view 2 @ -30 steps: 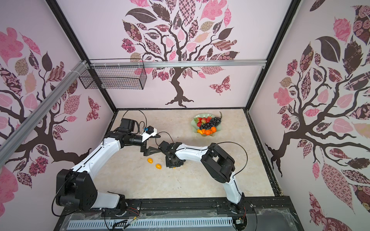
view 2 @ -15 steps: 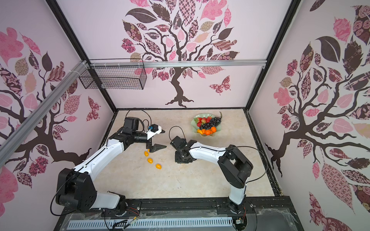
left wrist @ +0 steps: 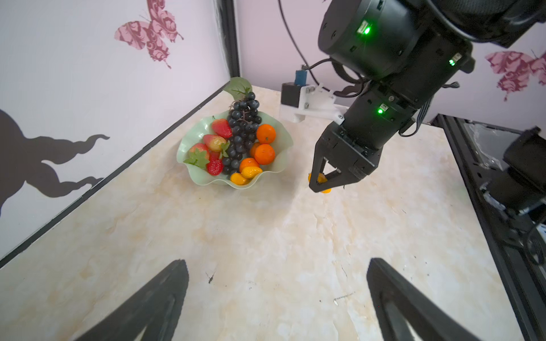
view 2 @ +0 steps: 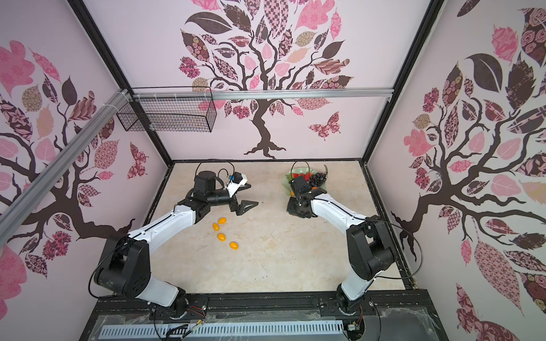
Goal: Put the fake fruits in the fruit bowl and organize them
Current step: 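Carry the yellow fruit with the right gripper over the bowl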
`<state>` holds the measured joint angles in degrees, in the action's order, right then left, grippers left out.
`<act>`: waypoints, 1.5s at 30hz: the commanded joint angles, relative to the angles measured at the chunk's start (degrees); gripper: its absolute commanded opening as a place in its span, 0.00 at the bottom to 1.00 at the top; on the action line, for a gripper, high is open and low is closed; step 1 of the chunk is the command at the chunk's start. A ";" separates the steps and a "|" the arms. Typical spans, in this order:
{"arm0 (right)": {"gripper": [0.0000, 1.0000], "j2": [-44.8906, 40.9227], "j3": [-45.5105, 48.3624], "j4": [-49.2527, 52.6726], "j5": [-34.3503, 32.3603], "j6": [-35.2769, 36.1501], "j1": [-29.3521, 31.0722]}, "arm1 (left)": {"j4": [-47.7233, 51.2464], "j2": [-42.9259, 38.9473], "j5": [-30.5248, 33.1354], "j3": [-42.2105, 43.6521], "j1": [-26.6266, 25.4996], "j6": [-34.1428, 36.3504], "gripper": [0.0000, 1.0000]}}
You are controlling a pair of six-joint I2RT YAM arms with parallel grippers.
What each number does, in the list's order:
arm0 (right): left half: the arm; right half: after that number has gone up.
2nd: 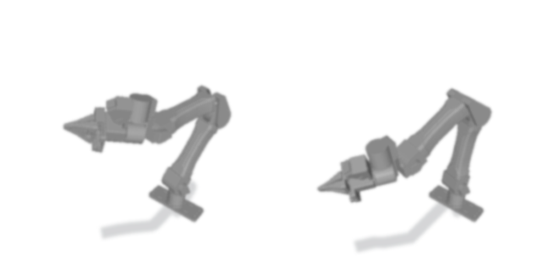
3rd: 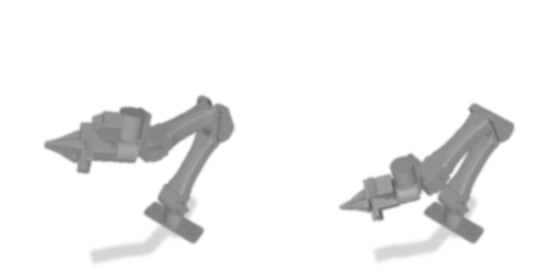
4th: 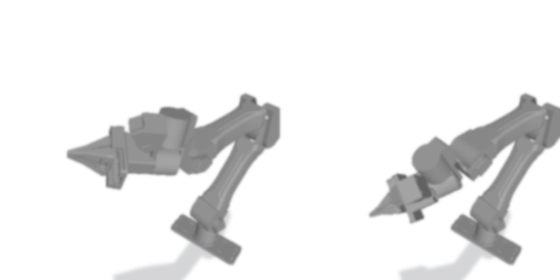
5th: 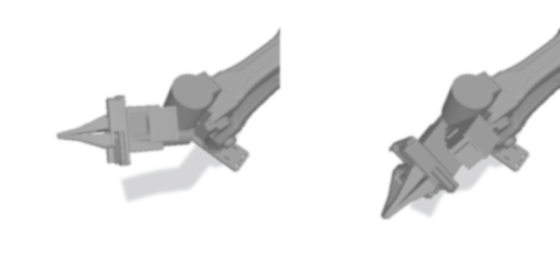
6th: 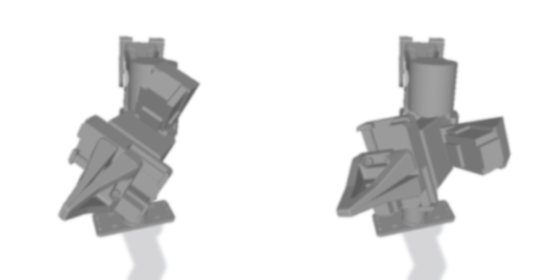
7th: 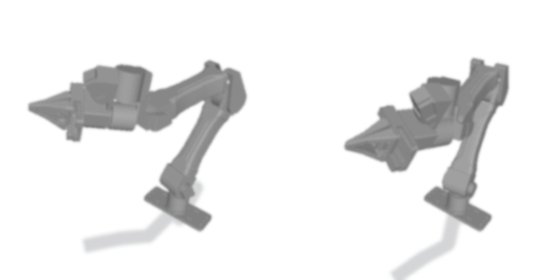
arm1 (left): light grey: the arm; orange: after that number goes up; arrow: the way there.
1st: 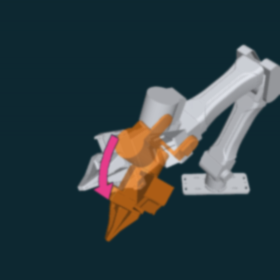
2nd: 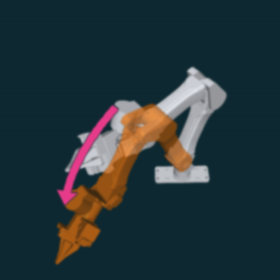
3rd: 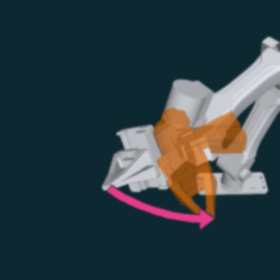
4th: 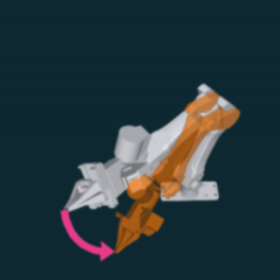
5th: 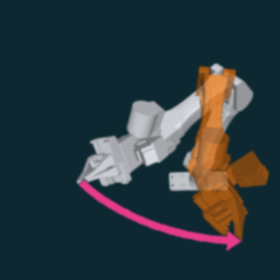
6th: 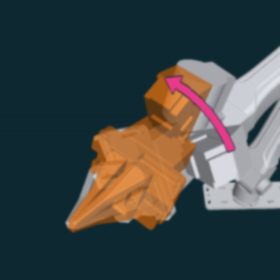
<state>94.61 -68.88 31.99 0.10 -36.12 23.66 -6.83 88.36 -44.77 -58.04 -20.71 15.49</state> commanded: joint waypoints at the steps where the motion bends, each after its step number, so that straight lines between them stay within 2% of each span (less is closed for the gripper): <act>1: 0.25 0.62 -4.94 1.41 1.09 3.81 -3.05 | -9.76 1.36 4.18 1.76 -1.15 -10.38 0.99; 8: 0.25 8.85 -13.82 1.85 1.77 6.53 -6.73 | -16.84 4.26 11.11 2.23 -1.59 -18.82 0.99; 13: 0.24 15.38 -20.65 2.47 4.43 8.64 -7.21 | -17.52 6.72 14.82 0.47 -1.89 -24.75 0.99; 22: 0.23 25.12 -29.86 3.61 9.33 10.15 -7.66 | -20.19 9.54 15.96 -0.52 -3.40 -32.05 0.99; 26: 0.22 27.51 -31.46 3.46 10.62 8.63 -7.84 | -23.56 10.93 16.61 -0.42 -4.07 -38.00 0.99; 33: 0.23 31.19 -34.10 4.64 11.14 7.94 -8.15 | -35.05 13.71 16.88 1.05 -4.83 -50.03 0.99; 39: 0.25 33.97 -37.41 6.36 12.04 8.94 -8.36 | -36.94 13.78 16.17 1.23 -5.56 -51.35 0.99; 45: 0.34 33.69 -37.88 6.33 11.32 8.99 -8.46 | -35.70 13.17 15.70 0.94 -5.64 -49.71 0.99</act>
<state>126.80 -104.86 36.45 11.60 -27.20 15.59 -41.43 102.06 -28.58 -57.54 -26.26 -34.57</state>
